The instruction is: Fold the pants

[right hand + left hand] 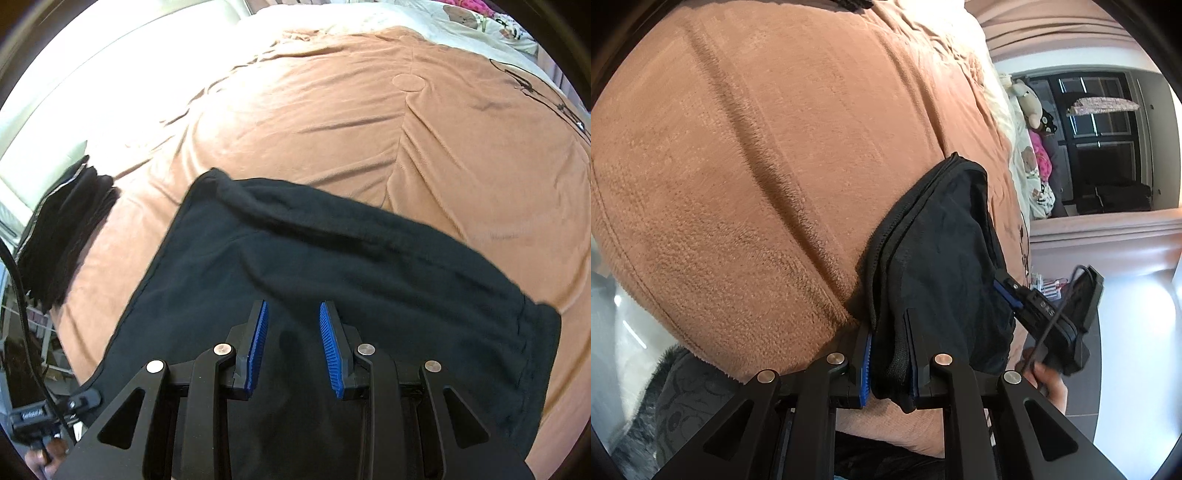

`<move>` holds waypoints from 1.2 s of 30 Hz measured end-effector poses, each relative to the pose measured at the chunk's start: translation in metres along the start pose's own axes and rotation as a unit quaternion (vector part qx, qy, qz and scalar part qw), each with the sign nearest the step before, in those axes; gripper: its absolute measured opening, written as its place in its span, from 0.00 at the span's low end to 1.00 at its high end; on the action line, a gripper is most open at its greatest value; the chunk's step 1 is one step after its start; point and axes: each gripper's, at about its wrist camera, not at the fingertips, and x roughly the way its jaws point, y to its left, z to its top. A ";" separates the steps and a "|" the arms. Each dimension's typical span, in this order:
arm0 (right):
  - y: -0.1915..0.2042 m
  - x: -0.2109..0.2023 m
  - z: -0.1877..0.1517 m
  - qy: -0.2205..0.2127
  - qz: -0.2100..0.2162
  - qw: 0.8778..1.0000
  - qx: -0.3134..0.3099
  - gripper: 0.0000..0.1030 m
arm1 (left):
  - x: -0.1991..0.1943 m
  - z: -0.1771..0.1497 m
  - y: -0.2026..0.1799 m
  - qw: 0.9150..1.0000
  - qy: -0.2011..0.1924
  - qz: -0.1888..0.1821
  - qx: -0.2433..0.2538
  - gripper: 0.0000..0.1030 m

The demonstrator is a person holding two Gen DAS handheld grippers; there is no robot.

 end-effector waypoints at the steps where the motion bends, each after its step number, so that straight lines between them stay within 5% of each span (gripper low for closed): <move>1: -0.001 0.005 0.002 0.004 -0.003 1.000 0.000 0.26 | -0.001 -0.001 0.001 1.000 -0.001 0.000 -0.004 0.14; 21: -0.018 0.063 0.081 0.007 -0.055 0.998 0.000 0.26 | 0.002 0.003 0.004 1.000 0.006 0.005 -0.022 0.18; 36: 0.010 0.004 0.006 -0.014 0.024 1.000 -0.006 0.26 | 0.006 0.001 -0.001 1.000 0.000 0.007 -0.005 0.18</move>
